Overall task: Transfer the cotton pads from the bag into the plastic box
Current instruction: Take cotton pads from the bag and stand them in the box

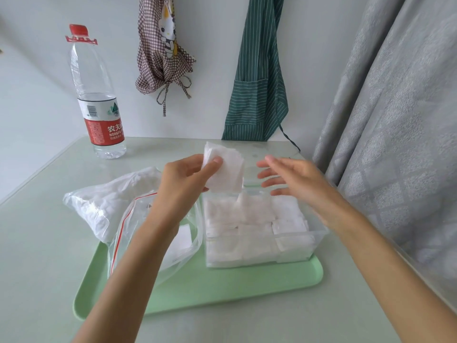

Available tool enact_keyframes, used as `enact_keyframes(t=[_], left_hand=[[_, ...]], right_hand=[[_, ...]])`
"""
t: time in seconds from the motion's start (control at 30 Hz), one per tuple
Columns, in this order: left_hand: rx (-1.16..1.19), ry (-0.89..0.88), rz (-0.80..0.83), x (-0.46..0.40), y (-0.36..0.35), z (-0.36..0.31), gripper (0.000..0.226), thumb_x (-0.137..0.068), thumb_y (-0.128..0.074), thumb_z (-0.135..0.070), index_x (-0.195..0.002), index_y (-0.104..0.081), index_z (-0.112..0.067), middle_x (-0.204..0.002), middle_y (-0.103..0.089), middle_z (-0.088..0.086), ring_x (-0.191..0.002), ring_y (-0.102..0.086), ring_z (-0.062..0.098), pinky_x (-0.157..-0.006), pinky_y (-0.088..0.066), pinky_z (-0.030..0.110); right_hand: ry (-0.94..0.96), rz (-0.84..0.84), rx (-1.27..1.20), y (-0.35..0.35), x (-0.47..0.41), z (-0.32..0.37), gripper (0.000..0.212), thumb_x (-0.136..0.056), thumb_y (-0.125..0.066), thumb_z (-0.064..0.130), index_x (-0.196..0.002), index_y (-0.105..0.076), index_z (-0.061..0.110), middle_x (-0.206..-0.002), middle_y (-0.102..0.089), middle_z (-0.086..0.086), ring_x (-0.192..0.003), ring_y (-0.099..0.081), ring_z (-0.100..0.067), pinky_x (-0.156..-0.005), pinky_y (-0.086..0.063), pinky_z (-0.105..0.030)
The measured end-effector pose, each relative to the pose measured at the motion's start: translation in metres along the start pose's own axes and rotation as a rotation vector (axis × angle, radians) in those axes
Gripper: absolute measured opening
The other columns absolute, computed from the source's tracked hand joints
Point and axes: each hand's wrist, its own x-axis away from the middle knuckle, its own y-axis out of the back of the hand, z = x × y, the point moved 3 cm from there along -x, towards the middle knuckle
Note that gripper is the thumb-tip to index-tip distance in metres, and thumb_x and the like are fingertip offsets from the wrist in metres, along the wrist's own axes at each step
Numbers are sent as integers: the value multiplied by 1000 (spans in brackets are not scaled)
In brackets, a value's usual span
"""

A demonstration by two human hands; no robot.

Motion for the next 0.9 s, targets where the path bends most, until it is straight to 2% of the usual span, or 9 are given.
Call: enact_keyframes(t=[0.1, 0.17, 0.27, 0.4, 0.5, 0.57, 0.67, 0.73, 0.9], left_hand=[[51, 44, 54, 2, -8, 1, 13, -89, -63, -27, -89, -73, -19, -71, -72, -12, -69, -65, -3, -72, -56, 15], [85, 61, 82, 5, -14, 1, 15, -90, -61, -26, -87, -74, -18, -75, -73, -7, -72, -67, 1, -71, -56, 15], [80, 52, 93, 7, -20, 1, 18, -90, -60, -30, -80, -74, -25, -80, -75, -5, -77, -67, 2, -74, -55, 17], [75, 72, 97, 6, -21, 4, 19, -90, -61, -28, -81, -73, -16, -70, -71, -5, -67, -66, 2, -72, -57, 22], [97, 81, 101, 5, -19, 5, 23, -89, -63, -24, -85, -73, -3, -66, -69, -3, -62, -65, 3, -74, -58, 24], [90, 66, 83, 4, -20, 6, 23, -88, -65, -23, -85, -73, -1, -61, -67, -6, -57, -63, 1, -73, -58, 23], [128, 75, 69, 5, -22, 7, 17, -88, -64, -22, -78, -74, -14, -67, -72, -3, -63, -68, 4, -70, -58, 21], [176, 101, 77, 5, -23, 8, 19, -90, -61, -22, -78, -73, -15, -74, -74, 0, -69, -71, 7, -68, -59, 22], [186, 118, 95, 4, -21, 8, 21, -93, -57, -22, -79, -72, -15, -71, -73, -5, -67, -70, 4, -66, -59, 22]], right_hand=[[-142, 94, -163, -12, 9, 2, 48, -77, -59, 55, -107, -67, 19, -102, -71, 3, -94, -67, -11, -82, -55, -27], [-150, 109, -142, -19, 14, 1, 39, -79, -63, 50, -104, -69, 21, -98, -69, 12, -89, -64, -3, -83, -53, -24], [-119, 43, -184, -23, 15, 1, 23, -87, -64, 34, -101, -72, 17, -94, -73, 6, -85, -65, -3, -79, -52, -20], [-72, -81, -295, -23, 16, 2, 13, -85, -68, 24, -93, -73, 16, -78, -74, 9, -71, -66, 4, -68, -53, -14], [-30, -239, -379, -22, 19, 2, 11, -77, -77, 20, -86, -72, 16, -73, -74, 4, -66, -67, -1, -60, -52, -13], [52, -406, -255, -21, 21, 1, 12, -71, -82, 21, -77, -72, 19, -72, -74, 5, -67, -68, -4, -62, -51, -15], [242, -578, -6, -21, 24, 3, 14, -69, -83, 22, -68, -70, 25, -72, -69, 9, -67, -65, -7, -65, -50, -19], [298, -577, -11, -22, 24, 5, 14, -71, -82, 19, -68, -69, 24, -71, -68, 8, -66, -65, -8, -65, -51, -20], [94, -404, -223, -23, 17, -3, 13, -72, -81, 18, -74, -68, 21, -69, -72, 6, -65, -67, -3, -67, -55, -21]])
